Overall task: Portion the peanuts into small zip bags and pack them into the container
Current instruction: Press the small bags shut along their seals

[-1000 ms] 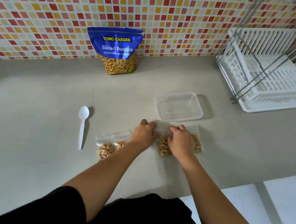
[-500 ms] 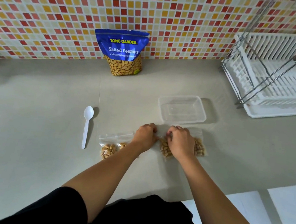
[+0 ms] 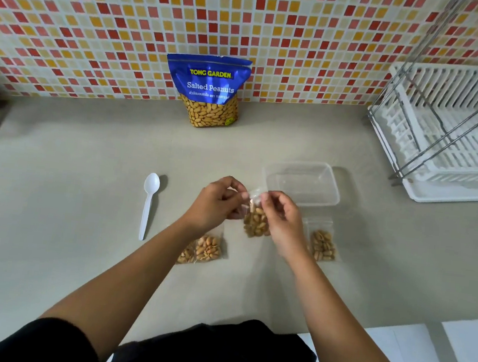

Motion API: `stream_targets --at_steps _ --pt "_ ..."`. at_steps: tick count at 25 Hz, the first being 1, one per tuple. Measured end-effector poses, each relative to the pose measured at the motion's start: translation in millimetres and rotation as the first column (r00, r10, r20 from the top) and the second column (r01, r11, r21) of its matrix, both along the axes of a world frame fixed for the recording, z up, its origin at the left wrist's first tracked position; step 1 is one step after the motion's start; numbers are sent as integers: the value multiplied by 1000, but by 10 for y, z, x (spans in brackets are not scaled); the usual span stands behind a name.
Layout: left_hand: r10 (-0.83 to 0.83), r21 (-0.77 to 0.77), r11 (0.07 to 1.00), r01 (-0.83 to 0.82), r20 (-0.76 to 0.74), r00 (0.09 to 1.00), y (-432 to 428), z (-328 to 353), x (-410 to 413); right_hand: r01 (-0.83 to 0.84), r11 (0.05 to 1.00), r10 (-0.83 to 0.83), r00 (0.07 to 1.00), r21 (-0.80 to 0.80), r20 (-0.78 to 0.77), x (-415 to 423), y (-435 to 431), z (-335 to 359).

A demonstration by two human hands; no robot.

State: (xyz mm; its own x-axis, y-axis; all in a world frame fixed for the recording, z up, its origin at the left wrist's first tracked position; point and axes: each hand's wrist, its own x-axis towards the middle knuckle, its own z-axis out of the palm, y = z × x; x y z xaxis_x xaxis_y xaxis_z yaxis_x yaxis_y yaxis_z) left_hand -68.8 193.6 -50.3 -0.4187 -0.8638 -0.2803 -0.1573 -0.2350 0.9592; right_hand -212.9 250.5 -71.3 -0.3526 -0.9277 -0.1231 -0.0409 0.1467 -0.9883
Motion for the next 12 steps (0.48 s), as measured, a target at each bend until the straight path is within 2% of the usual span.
stream_targets --at_steps 3,5,8,12 --pt "39 -56 998 -38 16 999 -91 254 100 156 985 -137 969 -80 205 221 -174 109" --pt "80 -98 993 -72 79 994 -146 345 170 197 977 -169 952 -87 255 342 -254 140" --pt "105 -246 968 -49 222 969 -221 448 260 189 975 -157 955 -112 251 466 -335 187" --pt "137 -446 893 65 406 904 -222 490 257 211 973 -197 971 -98 135 579 -361 237"
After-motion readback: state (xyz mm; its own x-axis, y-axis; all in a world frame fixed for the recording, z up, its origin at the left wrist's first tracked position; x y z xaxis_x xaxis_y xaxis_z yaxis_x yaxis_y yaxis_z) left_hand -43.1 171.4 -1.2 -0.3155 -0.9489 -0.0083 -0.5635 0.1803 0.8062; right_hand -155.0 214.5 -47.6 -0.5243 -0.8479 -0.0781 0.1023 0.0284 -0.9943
